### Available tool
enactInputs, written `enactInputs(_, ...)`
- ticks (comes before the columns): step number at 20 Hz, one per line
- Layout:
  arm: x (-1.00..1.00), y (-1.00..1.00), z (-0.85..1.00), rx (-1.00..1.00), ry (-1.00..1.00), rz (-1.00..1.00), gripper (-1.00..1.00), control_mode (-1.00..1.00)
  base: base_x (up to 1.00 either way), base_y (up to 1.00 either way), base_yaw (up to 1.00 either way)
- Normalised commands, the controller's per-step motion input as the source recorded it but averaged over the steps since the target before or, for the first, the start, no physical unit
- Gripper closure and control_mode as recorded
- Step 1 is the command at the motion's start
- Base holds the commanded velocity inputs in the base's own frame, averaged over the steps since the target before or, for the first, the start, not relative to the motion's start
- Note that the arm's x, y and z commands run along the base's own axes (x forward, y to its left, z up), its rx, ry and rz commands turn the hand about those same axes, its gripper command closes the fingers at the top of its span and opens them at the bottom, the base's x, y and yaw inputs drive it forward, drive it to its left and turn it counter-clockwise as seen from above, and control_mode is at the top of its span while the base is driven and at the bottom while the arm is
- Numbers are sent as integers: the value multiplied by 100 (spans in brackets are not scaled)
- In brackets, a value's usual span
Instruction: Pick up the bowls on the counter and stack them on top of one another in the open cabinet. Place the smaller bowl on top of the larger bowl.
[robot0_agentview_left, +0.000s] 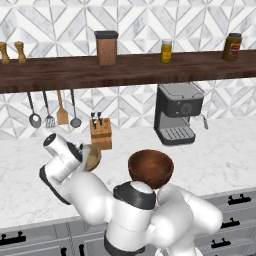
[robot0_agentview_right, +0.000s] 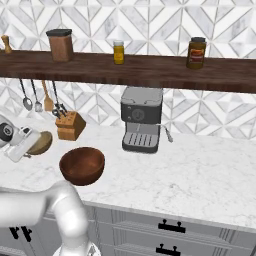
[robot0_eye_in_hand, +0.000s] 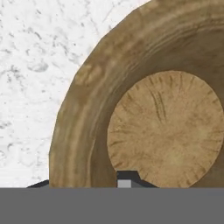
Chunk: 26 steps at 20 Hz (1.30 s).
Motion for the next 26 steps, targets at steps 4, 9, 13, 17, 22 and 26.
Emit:
enactInputs(4,-75,-69,36,2,-19,-18,100,-100,0,0,0)
enactInputs(9,-14,-87,64,8,-10,-32,100,-100,0,0,0)
enactInputs(13,0,-95,60,12,-1,-39,100,-100,0,0,0)
enactInputs(17,0,-88,7,10,1,-23,100,-100,0,0,0)
enactInputs(22,0,-53,-36,2,7,0,100,-100,0,0,0)
enactInputs(26,0,-56,-34,0,0,0,100,-100,0,0,0)
